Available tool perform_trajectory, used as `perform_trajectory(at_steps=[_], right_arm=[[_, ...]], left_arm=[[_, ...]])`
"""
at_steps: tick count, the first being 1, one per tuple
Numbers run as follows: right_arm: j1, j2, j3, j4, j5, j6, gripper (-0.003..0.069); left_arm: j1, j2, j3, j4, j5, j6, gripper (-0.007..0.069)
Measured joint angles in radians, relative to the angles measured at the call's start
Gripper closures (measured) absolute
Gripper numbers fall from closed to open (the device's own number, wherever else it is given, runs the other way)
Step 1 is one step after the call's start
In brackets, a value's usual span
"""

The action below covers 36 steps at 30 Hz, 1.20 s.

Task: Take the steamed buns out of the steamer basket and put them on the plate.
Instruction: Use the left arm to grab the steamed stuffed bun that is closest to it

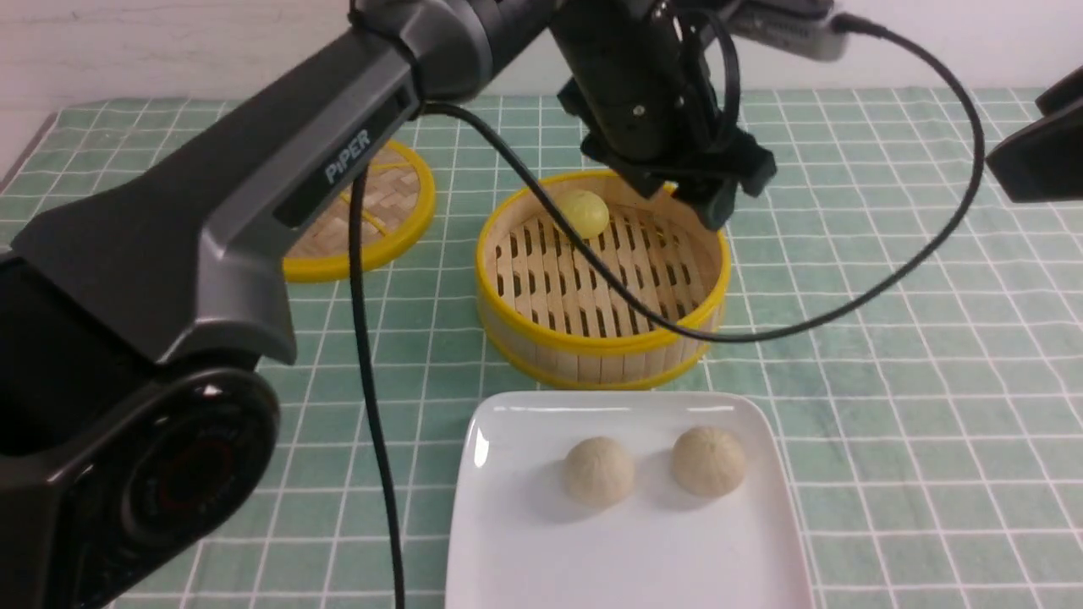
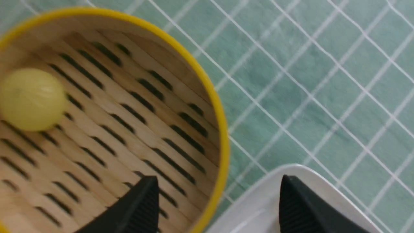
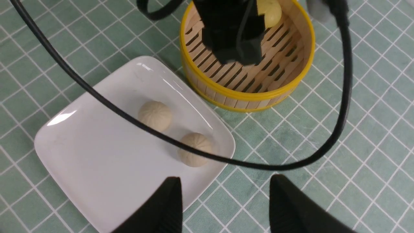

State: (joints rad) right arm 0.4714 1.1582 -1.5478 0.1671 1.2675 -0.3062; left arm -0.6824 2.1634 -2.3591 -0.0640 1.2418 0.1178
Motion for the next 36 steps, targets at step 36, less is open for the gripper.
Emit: perform_trajectory(at_steps=[36], right_arm=[[0.000,0.042,0.000,0.079,-0.001,0.000,0.0281]], left_arm=[[0.010,0.041,-0.058,0.347,-0.065,-0.222,0.0144]])
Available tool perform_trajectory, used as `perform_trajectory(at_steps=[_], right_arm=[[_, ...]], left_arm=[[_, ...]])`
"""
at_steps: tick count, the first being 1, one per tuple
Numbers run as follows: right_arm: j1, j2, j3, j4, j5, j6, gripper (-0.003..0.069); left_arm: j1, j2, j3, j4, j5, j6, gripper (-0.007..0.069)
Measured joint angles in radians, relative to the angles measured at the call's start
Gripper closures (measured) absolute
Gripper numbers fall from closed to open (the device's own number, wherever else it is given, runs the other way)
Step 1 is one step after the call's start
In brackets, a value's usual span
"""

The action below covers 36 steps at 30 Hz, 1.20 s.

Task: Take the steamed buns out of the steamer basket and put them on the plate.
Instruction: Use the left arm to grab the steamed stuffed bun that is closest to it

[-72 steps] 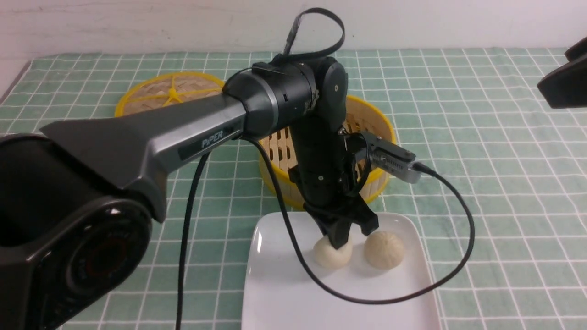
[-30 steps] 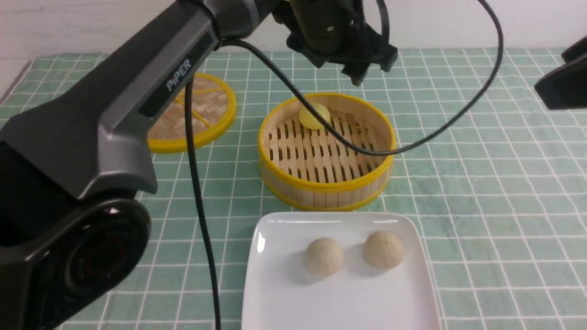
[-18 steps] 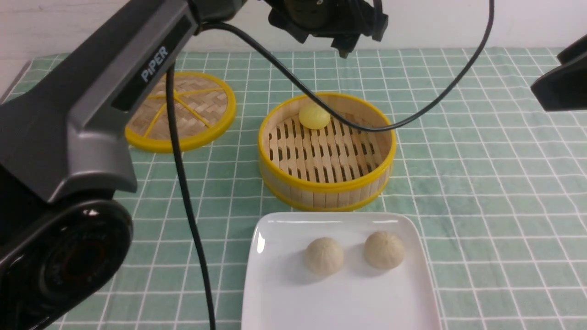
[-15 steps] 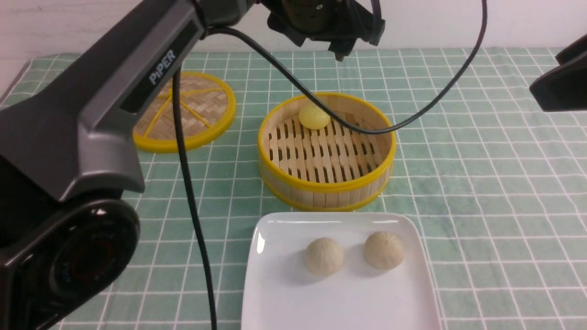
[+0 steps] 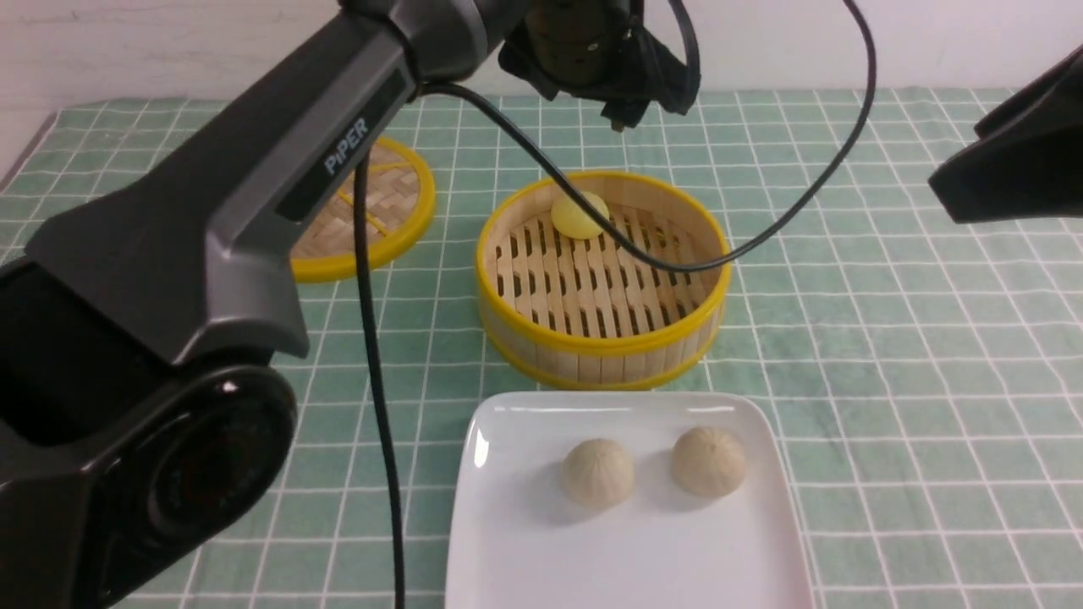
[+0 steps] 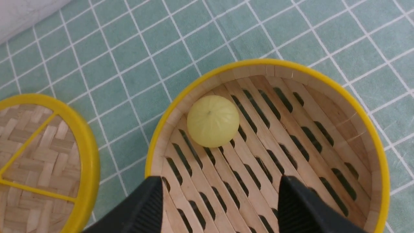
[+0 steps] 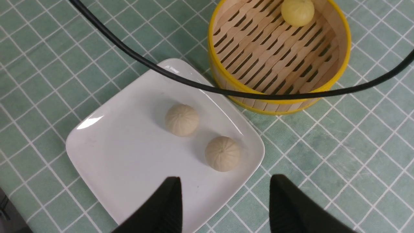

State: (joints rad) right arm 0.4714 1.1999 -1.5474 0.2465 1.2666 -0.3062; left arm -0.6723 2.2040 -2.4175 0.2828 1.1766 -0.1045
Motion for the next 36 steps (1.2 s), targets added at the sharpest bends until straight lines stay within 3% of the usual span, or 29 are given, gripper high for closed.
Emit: perform_trajectory(at_steps=[15,36], right_arm=[[0.000,-0.085,0.000,0.000,-0.005,-0.007,0.0281],[0.000,-0.140,0.000,0.003,0.000,-0.007,0.0281]], left_arm=[[0.029,0.172,0.000,0.003,-0.115,0.014,0.0146],[0.030,0.299,0.000,0.126,-0.302,0.006,0.0151]])
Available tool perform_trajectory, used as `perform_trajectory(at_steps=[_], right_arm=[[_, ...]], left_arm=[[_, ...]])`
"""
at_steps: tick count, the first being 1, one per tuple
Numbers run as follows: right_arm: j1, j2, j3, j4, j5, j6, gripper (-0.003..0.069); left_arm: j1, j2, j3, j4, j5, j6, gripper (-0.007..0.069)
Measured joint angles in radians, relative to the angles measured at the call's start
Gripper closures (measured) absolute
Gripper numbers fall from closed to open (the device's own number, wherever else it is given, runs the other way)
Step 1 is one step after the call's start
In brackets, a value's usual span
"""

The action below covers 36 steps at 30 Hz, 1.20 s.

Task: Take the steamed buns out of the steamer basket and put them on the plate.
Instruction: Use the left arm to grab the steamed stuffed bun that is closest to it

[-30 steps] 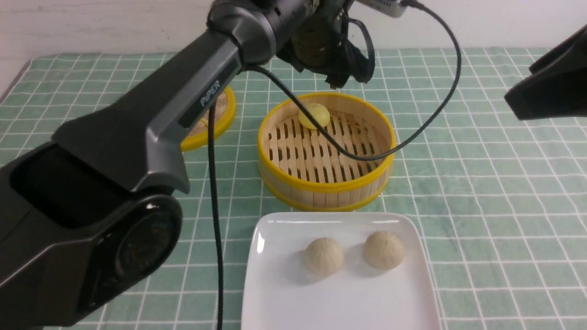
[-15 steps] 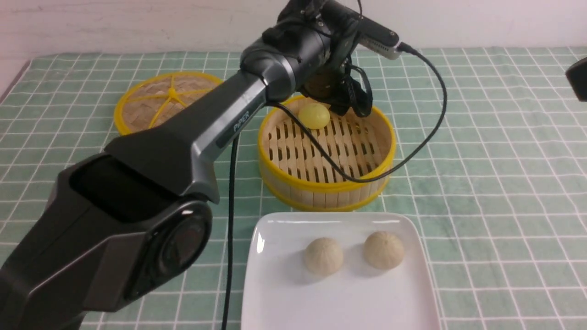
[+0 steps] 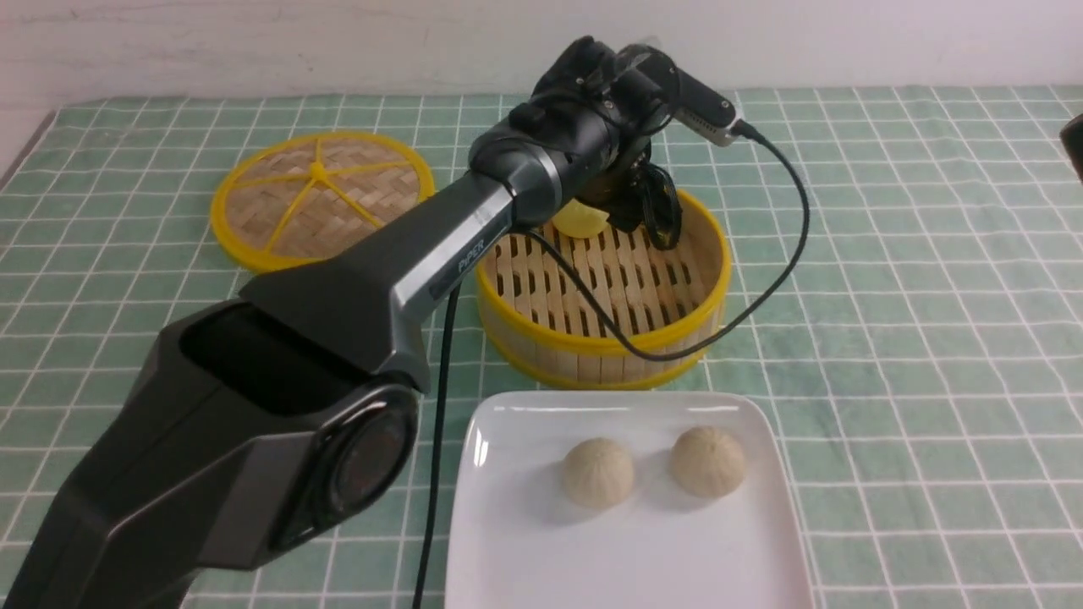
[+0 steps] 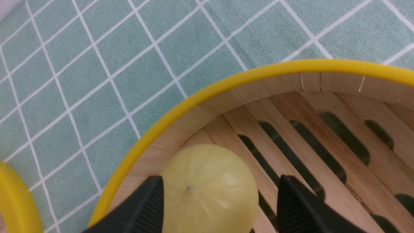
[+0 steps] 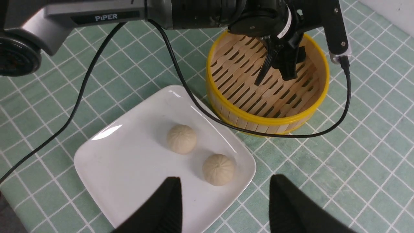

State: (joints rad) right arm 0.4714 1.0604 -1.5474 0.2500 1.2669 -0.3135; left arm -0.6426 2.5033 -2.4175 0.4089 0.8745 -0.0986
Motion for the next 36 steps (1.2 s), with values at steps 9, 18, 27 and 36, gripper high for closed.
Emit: perform_trajectory(at_steps=[9,18,27,36], right_arm=[[0.000,0.000,0.000,0.000,0.000,0.000,0.0281],[0.000,0.000,0.000,0.000,0.000,0.000,0.0281],[0.000,0.000,0.000,0.001,0.000,0.000,0.0281],[0.000,0.000,0.000,0.000,0.000,0.000,0.0281]], left_arm=[[0.000,0.001,0.000,0.055,0.015,-0.095,0.0215],[0.000,0.001,0.000,0.022,0.051,-0.120,0.0322],[0.000,0.013,0.000,0.010,0.050,-0.120,0.0337],[0.000,0.032,0.000,0.033,0.028,-0.122,0.0342]])
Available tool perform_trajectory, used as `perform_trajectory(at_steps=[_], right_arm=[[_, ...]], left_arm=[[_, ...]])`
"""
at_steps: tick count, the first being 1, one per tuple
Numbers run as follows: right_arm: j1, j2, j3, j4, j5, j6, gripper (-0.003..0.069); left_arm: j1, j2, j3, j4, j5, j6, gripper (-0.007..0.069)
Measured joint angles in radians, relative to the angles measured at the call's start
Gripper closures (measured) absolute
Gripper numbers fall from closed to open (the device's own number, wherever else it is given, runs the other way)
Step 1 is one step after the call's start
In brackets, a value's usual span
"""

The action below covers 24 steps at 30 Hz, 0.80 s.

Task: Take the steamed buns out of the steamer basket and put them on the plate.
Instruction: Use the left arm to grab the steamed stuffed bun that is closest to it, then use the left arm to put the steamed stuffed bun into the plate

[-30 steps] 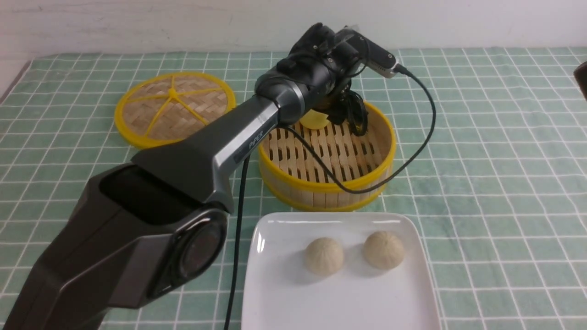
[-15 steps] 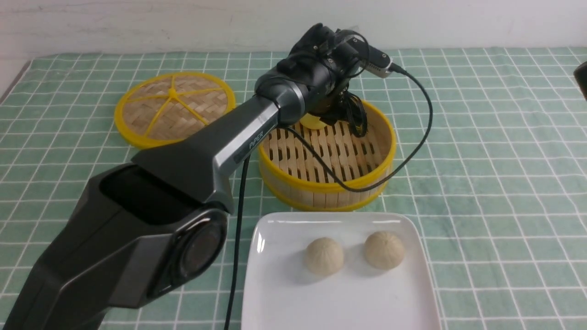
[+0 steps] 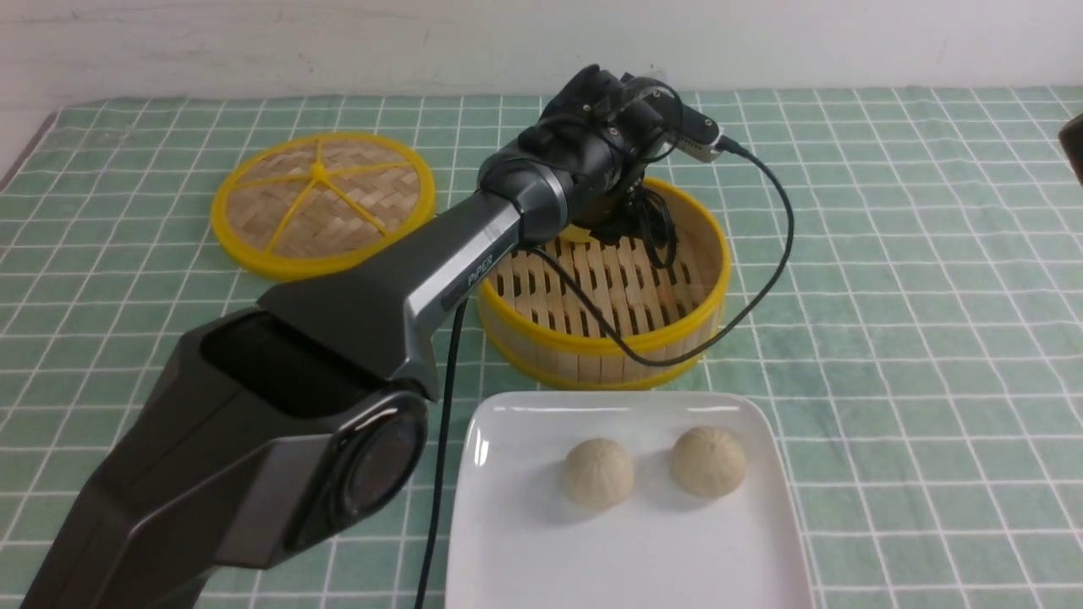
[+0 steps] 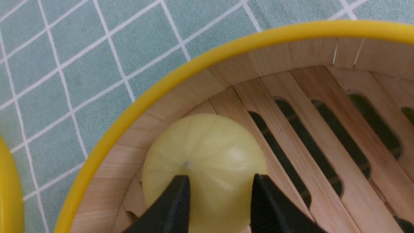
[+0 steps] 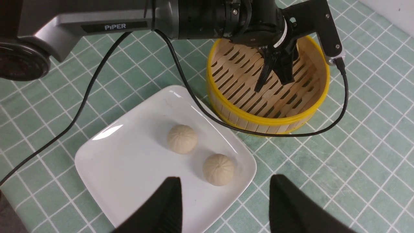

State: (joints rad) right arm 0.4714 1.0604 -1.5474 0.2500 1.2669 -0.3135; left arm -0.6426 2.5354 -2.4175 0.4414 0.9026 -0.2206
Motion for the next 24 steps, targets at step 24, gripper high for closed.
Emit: perform_trajectory(at_steps=[24], right_arm=[[0.000,0.000,0.000,0.000,0.000,0.000,0.0281]], left_arm=[[0.000,-0.093,-0.100,-0.002,0.210,-0.003,0.0603]])
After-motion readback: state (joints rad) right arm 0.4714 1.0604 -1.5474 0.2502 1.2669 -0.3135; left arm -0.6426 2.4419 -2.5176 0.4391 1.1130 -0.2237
